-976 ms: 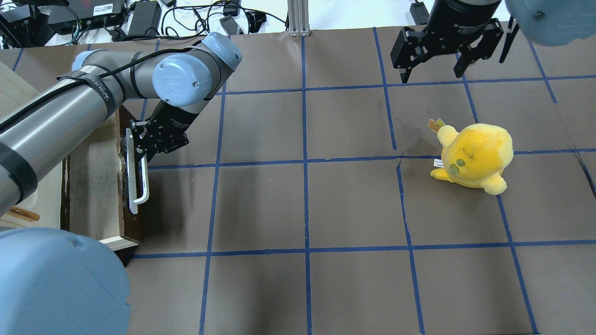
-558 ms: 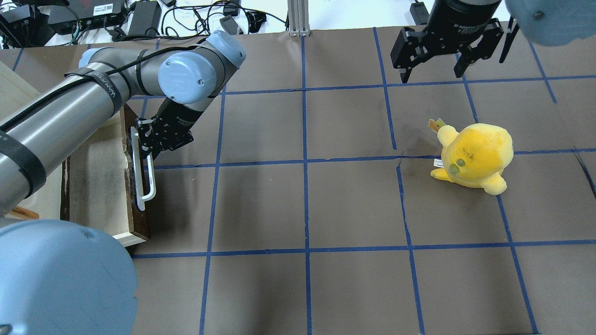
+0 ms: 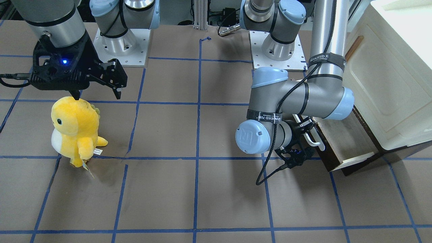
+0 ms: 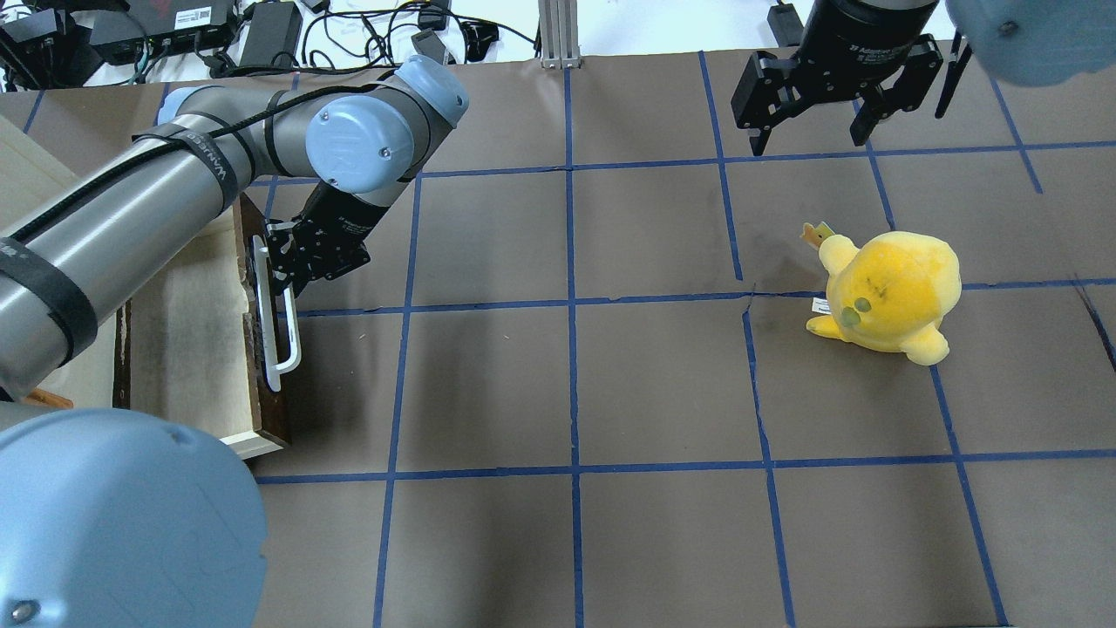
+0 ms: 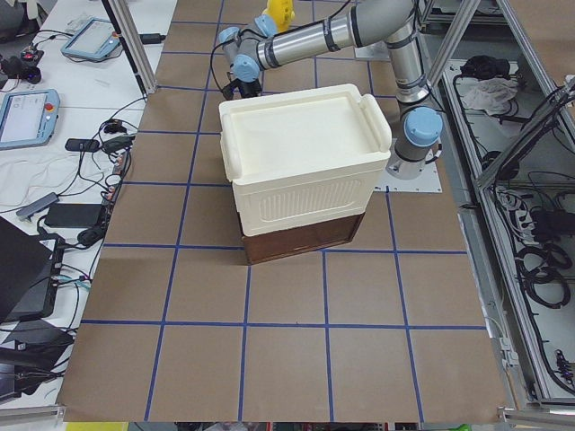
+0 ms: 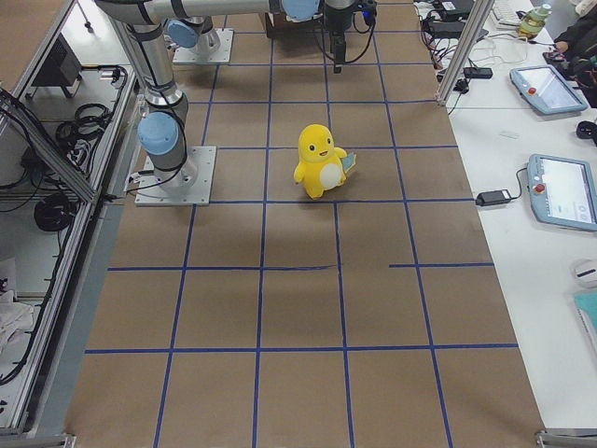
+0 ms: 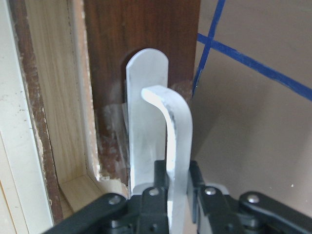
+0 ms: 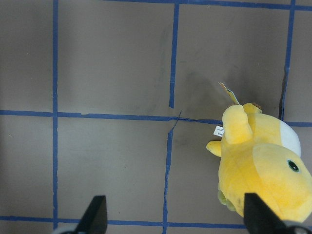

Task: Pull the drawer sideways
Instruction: 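Open the left gripper and lift it off the handle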

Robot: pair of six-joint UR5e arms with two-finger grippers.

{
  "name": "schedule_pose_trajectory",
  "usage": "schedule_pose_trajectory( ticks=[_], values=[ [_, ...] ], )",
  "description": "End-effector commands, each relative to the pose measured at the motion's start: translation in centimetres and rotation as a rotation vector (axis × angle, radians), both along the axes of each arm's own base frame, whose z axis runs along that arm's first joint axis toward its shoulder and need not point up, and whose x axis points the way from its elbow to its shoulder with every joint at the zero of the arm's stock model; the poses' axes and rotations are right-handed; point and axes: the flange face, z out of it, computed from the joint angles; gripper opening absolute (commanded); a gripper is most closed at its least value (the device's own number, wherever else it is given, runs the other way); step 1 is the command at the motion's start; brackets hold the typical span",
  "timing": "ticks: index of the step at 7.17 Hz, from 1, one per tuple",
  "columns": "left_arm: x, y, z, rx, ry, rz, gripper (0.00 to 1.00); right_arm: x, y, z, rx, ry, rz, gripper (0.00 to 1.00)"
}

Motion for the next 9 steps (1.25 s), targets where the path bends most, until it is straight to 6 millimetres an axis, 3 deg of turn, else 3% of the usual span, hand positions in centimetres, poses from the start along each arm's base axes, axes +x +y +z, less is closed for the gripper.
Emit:
schedule_pose_trajectory(
  ticks=[1, 5, 6, 7, 8, 9],
  values=[
    [-0.5, -0.2, -0.1, -0.004, 0.006, 0.003, 0.20, 0.0, 0.0, 0.0, 0.000, 0.001, 0.001, 1.00],
    [-0.9, -0.3, 0.0, -0.009, 0.006, -0.003, 0.25, 0.0, 0.0, 0.0, 0.000, 0.000, 0.001, 1.00],
    [-0.9, -0.3, 0.1, -0.014, 0.006, -0.005, 0.49, 0.0, 0.0, 0.0, 0.000, 0.001, 0.000, 1.00],
    [-1.0, -0.3, 0.4, -0.019, 0.006, -0.008, 0.81, 0.0, 0.0, 0.0, 0.000, 0.001, 0.000, 1.00],
    [-1.1, -0.2, 1.3, -0.031, 0.013, -0.019, 1.00, 0.0, 0.0, 0.0, 0.000, 0.000, 0.000, 1.00],
    [-1.4, -0.8, 2.9, -0.054, 0.036, -0.030, 1.00, 0.0, 0.0, 0.0, 0.000, 0.001, 0.000, 1.00]
  ],
)
